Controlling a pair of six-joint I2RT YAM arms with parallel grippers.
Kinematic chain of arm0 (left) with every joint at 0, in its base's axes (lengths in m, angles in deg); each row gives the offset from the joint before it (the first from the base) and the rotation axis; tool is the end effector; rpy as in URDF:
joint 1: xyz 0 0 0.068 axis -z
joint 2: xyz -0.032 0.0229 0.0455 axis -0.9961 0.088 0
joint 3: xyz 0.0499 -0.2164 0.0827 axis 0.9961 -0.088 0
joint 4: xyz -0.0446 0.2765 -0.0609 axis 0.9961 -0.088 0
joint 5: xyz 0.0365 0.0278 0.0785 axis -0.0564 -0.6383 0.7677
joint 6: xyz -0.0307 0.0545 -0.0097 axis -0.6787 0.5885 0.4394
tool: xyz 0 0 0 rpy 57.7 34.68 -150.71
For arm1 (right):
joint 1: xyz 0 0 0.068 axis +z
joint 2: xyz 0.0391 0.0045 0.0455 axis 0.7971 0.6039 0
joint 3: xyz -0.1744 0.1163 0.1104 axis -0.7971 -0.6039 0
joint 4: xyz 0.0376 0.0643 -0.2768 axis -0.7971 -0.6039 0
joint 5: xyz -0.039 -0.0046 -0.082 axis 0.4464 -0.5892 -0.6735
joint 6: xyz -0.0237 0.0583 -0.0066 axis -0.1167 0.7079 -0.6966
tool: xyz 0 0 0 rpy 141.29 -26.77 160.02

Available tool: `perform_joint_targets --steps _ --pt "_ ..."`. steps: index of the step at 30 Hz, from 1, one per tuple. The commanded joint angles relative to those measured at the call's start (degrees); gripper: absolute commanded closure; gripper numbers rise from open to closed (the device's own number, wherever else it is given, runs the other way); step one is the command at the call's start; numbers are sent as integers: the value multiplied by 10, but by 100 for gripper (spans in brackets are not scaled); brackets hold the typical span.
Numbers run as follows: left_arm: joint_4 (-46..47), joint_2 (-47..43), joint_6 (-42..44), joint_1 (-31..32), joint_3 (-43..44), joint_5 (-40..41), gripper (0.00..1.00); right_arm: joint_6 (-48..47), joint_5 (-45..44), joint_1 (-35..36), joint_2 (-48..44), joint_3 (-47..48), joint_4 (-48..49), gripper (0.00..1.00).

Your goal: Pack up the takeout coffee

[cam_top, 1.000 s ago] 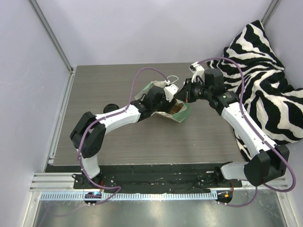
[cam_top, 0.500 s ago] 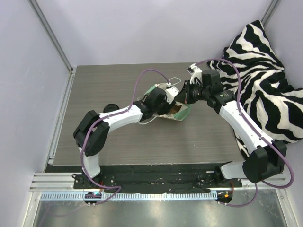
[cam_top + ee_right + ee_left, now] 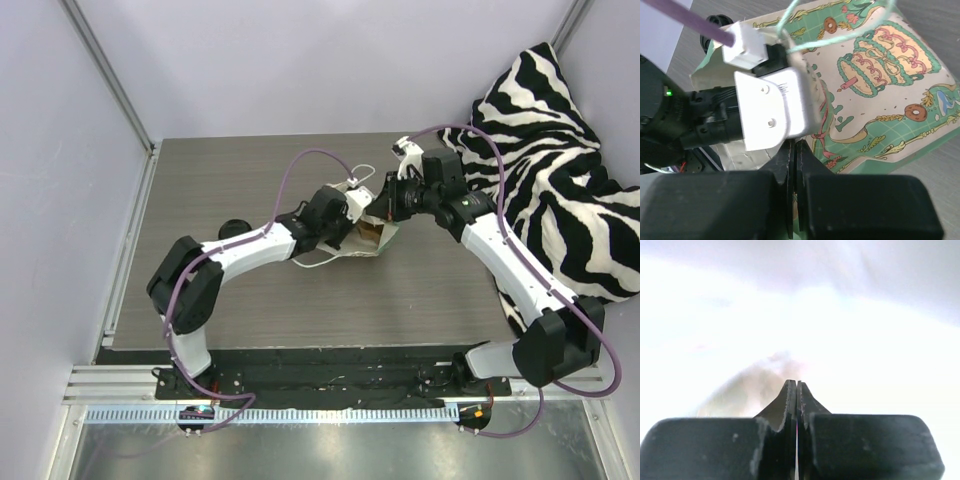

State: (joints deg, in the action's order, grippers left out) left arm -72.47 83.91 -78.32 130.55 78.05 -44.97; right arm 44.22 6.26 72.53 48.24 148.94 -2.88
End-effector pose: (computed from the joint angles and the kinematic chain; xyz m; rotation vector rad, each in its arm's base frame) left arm 0.3087 -0.3131 0.1676 0.9296 2.0676 -0.3594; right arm 0.3175 0.1361 0.2914 -0.3881 2.1856 0.8127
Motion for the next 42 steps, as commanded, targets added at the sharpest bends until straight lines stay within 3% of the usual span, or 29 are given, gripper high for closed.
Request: perform_joint_targets --steps 1,8,10,11,14,24,28,34,42 --pt "-8 -79 21 -3 -34 -38 100 -29 -36 0 -28 12 39 99" --pt "37 -141 42 -3 -82 -64 100 -31 -59 1 -43 -6 58 99" --pt "34 -152 57 -2 -96 -82 85 -30 -59 1 -43 -6 59 99" --pt "36 -169 66 -2 -102 -87 66 -31 -60 1 -44 -6 60 99" --pt "50 -196 125 -2 -131 -110 54 -34 -55 1 -44 -7 64 99" --pt "-51 -174 457 -3 -109 -187 55 -49 5 1 -52 -16 85 99" --pt "-76 -147 519 -3 -80 -184 55 -52 10 1 -52 -13 84 99" --pt "50 -173 550 -4 -128 -192 56 -53 26 1 -55 -7 82 99" --pt "60 -120 638 -4 -115 -178 54 -53 64 1 -60 1 82 99"
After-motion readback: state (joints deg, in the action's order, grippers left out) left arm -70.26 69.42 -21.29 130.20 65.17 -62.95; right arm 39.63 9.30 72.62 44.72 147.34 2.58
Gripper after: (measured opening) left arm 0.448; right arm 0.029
